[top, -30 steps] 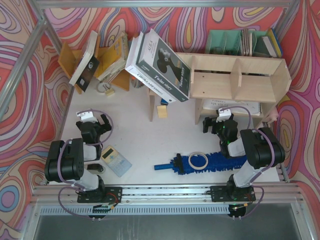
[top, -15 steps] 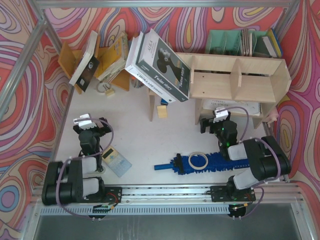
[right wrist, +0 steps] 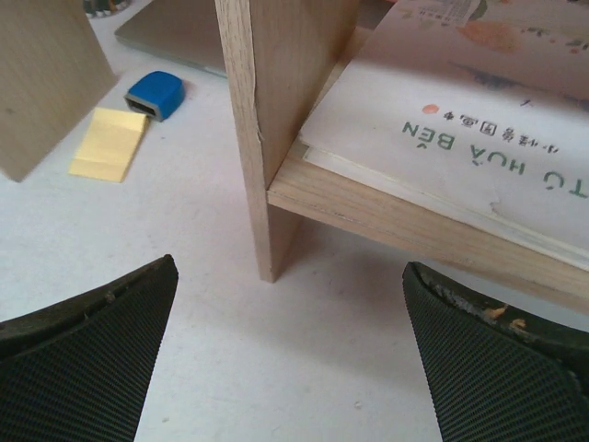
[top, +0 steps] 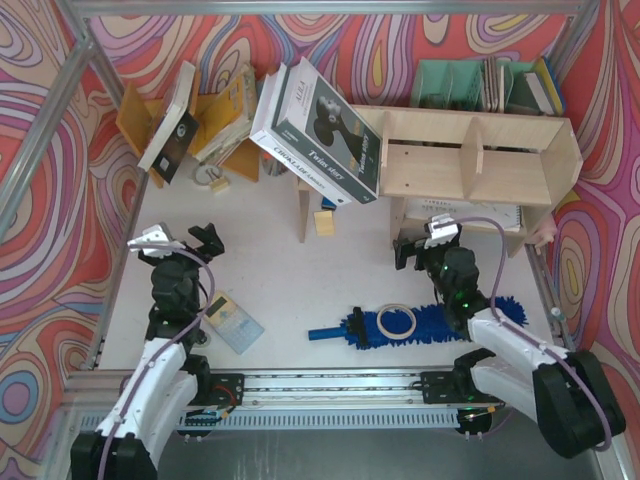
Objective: Dust the bookshelf with a duster
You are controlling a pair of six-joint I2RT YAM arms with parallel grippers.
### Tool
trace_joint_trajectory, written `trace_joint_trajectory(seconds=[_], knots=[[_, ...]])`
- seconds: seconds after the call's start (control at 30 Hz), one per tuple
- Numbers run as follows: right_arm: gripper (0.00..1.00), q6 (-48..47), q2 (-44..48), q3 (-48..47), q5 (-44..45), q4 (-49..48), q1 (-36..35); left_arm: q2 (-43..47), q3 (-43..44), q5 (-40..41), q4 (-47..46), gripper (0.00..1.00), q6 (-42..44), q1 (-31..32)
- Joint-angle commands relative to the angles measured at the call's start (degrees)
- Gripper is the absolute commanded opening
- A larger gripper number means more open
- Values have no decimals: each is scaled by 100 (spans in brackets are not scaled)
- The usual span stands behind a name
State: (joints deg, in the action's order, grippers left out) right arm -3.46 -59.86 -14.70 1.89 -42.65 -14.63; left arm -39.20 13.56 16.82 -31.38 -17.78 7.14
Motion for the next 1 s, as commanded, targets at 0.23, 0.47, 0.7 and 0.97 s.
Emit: trace_joint_trajectory(seconds=[0.23,0.47,0.7,0.97], knots=[[99,3204,1084,-1250,505,3656,-30,1091,765,668,3543,98,-2445,33],[99,2615,852,-1580,-95,4241,-202,1773,699,493,4329,98,-3599,-15],[94,2867,607,-1928,1077,4969,-1787,81,2402,-925,5720,98,-2822,310],[89,3483,722,-1742,1644,4963,-1991,-1202,3273,-714,5932,95,-2549,3279]])
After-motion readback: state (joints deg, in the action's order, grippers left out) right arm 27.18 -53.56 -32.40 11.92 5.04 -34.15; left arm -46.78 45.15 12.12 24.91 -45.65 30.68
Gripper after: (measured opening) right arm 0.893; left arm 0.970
